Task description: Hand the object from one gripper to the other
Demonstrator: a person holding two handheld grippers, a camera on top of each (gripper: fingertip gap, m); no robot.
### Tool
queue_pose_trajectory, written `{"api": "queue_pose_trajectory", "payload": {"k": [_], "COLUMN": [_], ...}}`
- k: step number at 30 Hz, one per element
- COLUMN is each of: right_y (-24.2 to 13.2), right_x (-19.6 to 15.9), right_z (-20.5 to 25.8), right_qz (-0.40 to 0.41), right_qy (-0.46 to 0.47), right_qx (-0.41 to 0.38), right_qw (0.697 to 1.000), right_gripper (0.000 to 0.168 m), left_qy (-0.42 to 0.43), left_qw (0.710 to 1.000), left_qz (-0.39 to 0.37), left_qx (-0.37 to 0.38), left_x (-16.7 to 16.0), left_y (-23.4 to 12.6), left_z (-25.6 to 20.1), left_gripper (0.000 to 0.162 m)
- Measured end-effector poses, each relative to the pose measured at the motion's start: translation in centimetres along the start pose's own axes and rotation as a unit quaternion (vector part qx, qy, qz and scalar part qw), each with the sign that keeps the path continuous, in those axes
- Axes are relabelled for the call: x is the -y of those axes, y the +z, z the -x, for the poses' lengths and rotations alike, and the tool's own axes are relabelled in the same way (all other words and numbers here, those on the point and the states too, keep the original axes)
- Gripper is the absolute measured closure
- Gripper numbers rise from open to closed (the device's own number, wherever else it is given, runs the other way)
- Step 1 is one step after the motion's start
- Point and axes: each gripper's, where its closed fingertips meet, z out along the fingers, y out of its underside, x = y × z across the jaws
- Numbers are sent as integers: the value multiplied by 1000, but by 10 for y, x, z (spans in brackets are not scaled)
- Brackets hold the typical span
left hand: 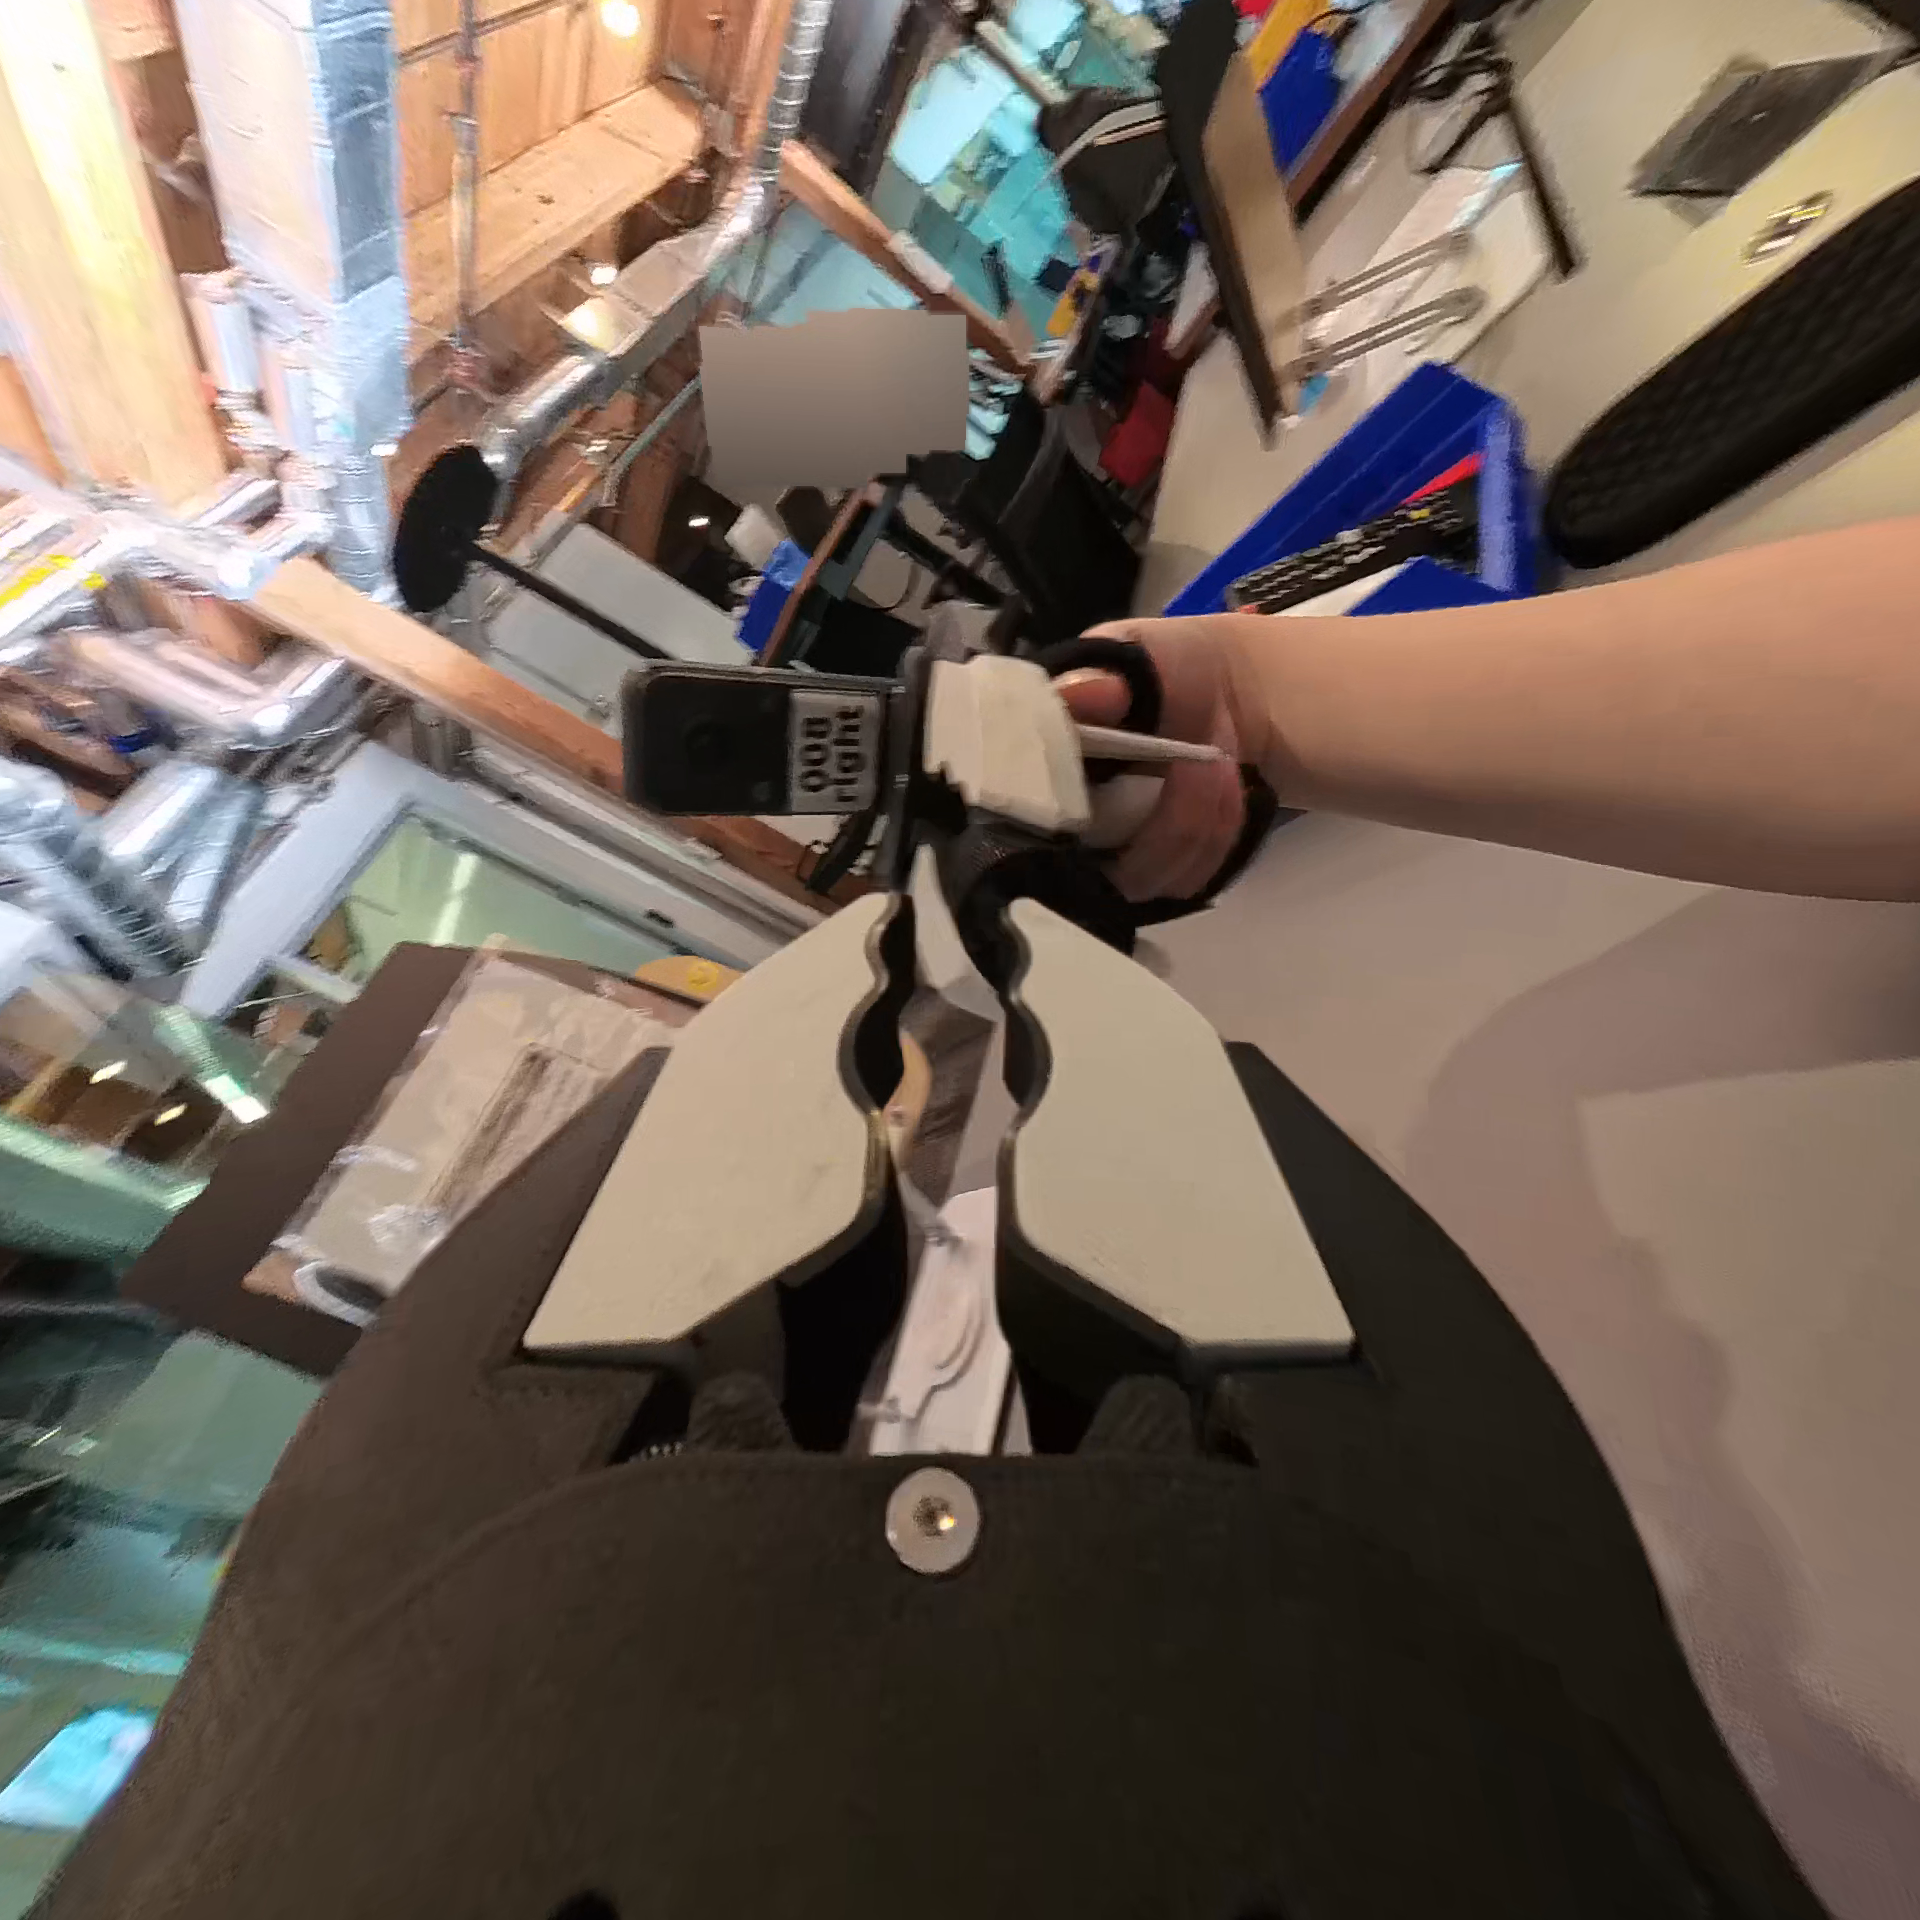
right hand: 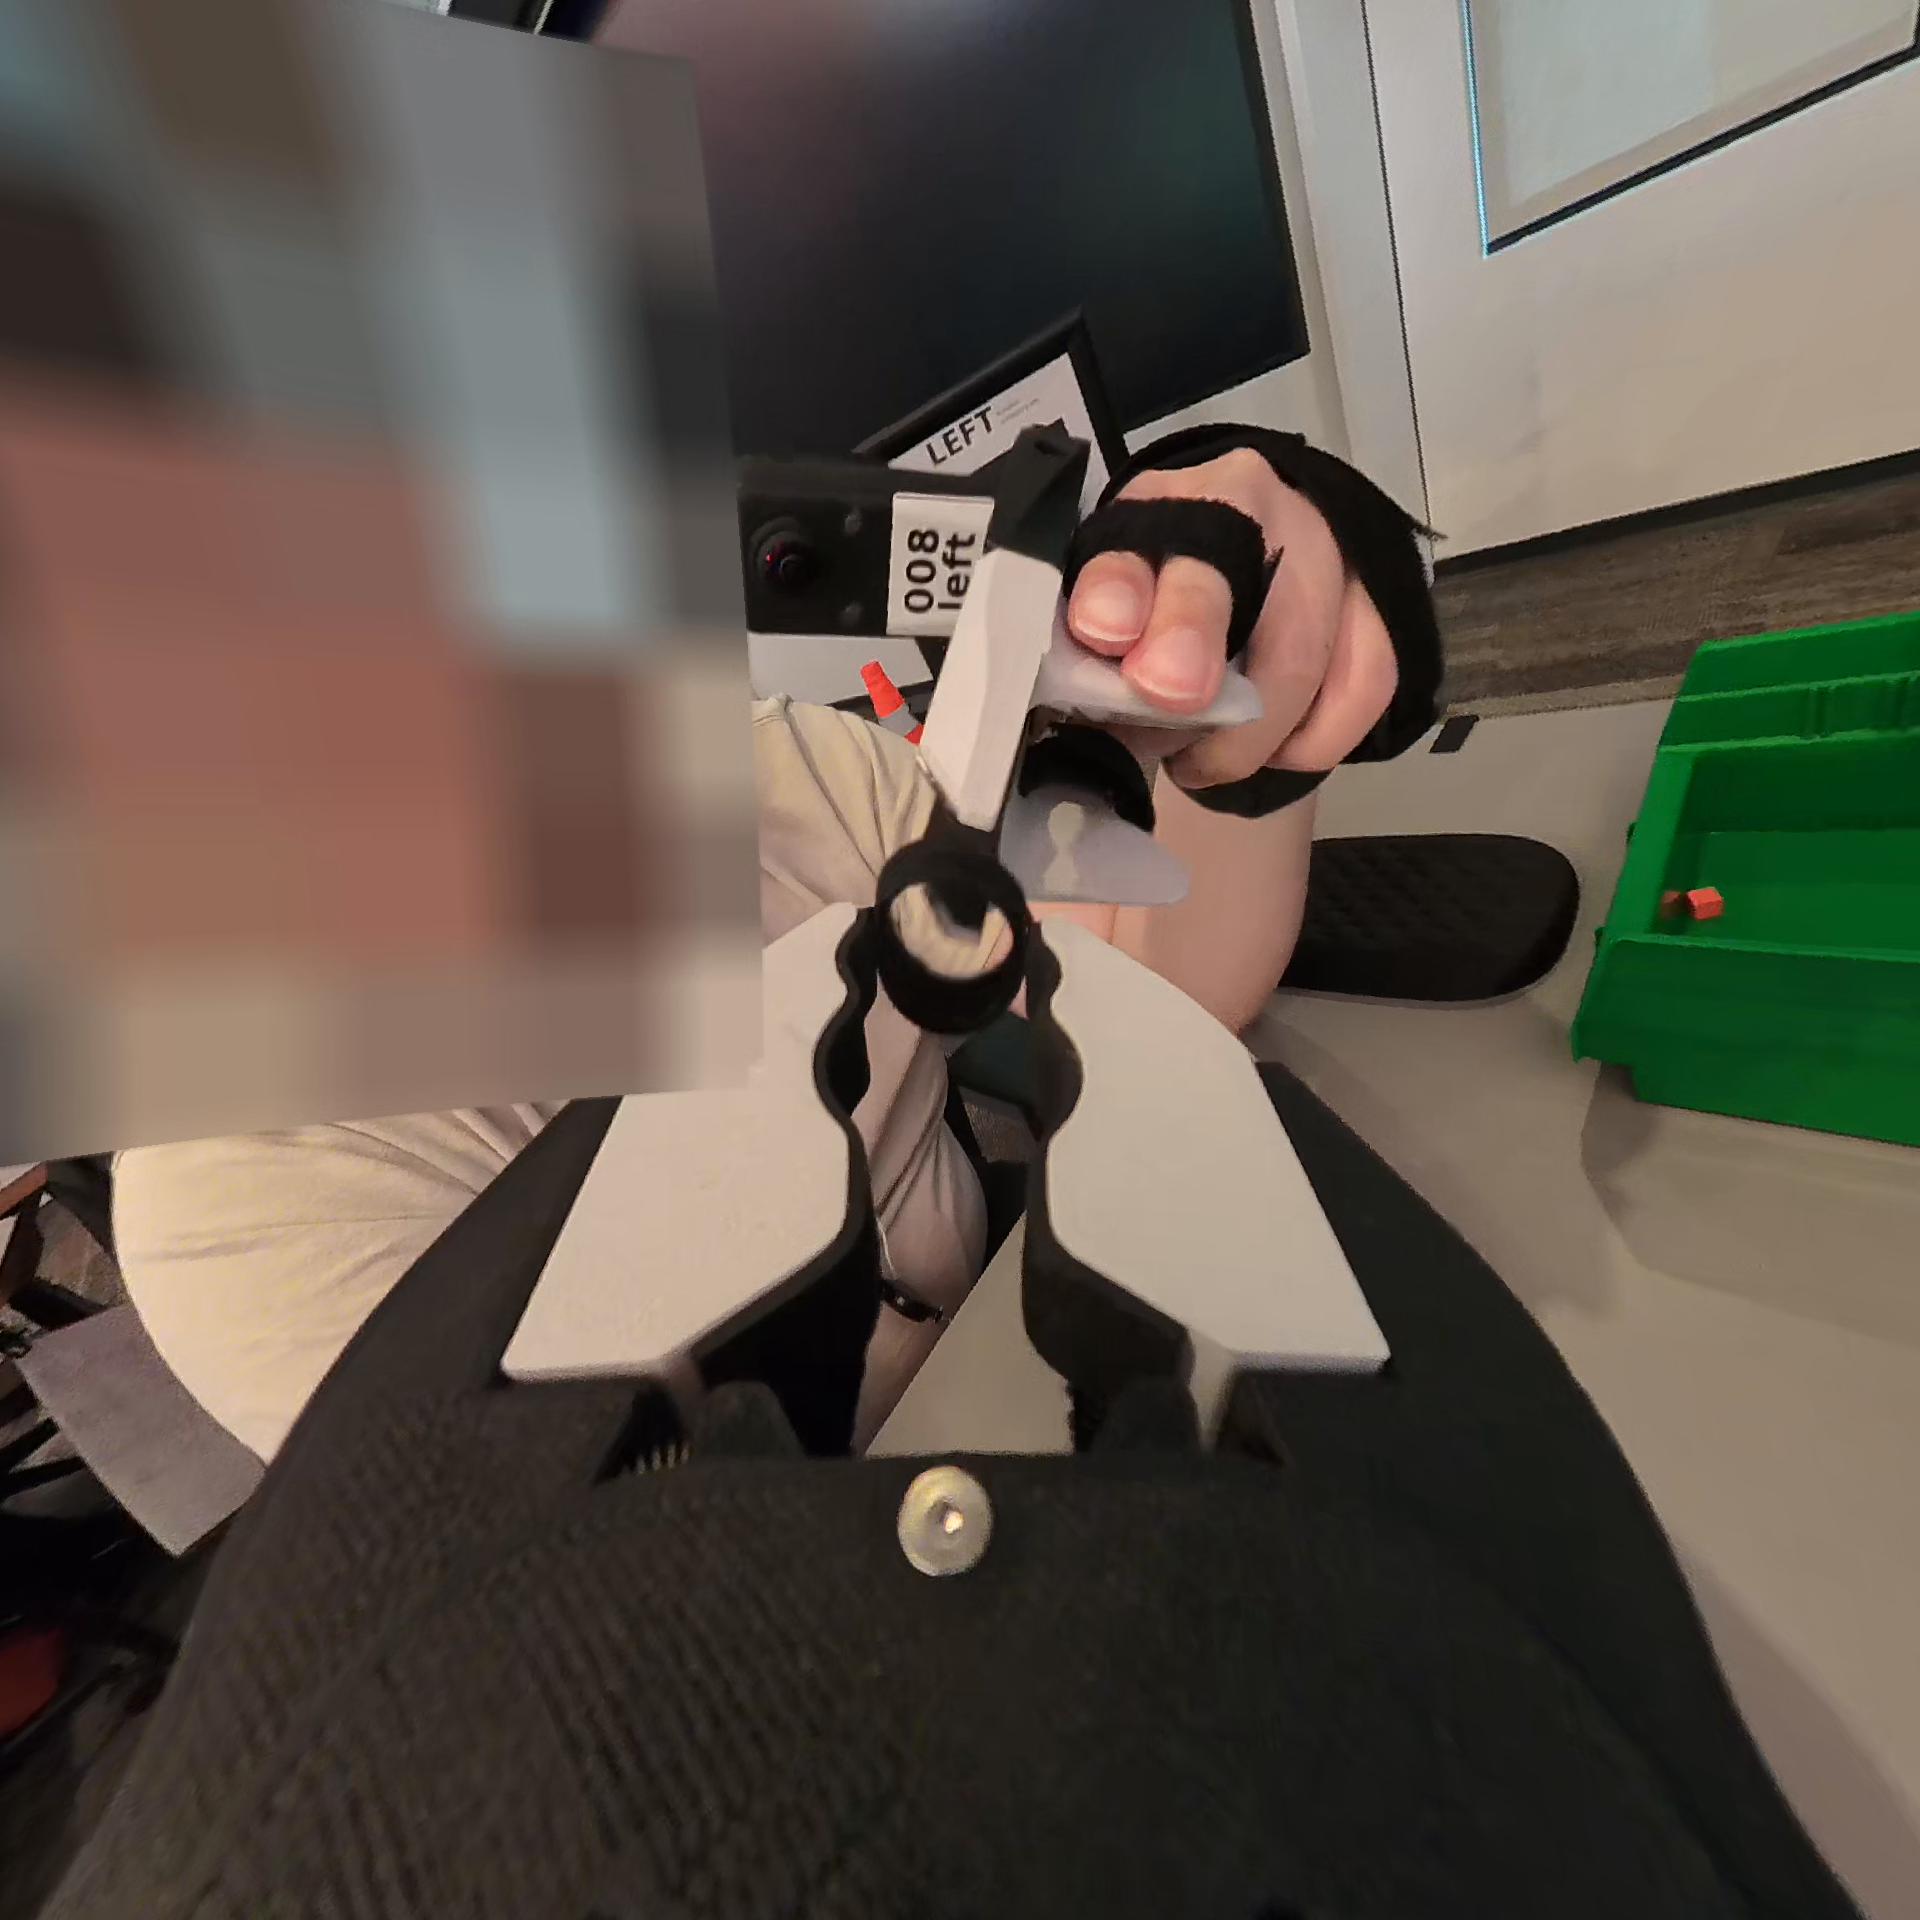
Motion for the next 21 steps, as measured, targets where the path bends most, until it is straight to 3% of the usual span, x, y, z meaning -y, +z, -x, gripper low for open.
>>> {"api": "queue_pose_trajectory", "payload": {"k": [3, 9, 11, 13, 15, 16, 19, 21], "right_y": [3, 6, -3, -18, -34, -41, -42, -30], "right_x": [6, 15, 25, 37, 58, 73, 98, 97], "right_z": [-7, -13, -24, -43, -51, -49, -20, -11], "right_qz": [-8, -26, -53, -70, -90, -108, -142, -90], "right_qy": [-11, -28, -61, -144, -268, -334, -519, -604], "right_qx": [-24, -53, -109, -219, -331, -384, -482, -528], "right_qw": [1000, 998, 991, 963, 901, 854, 692, 590], "right_gripper": [141, 132, 116, 105, 102, 103, 107, 123], "left_qy": [16, 2, -33, -96, -196, -258, -421, -479], "left_qw": [997, 994, 986, 970, 949, 936, 872, 843], "left_qz": [12, -10, -13, -36, -70, -83, -119, -116], "left_qx": [75, 109, 162, 220, 235, 224, 220, 215], "left_x": [-5, -1, -1, 1, 1, 0, -13, -26], "left_y": [2, -3, -11, -23, -31, -32, -33, -28], "left_z": [23, 37, 59, 85, 99, 102, 113, 113], "left_gripper": [155, 160, 161, 160, 161, 161, 161, 162]}}
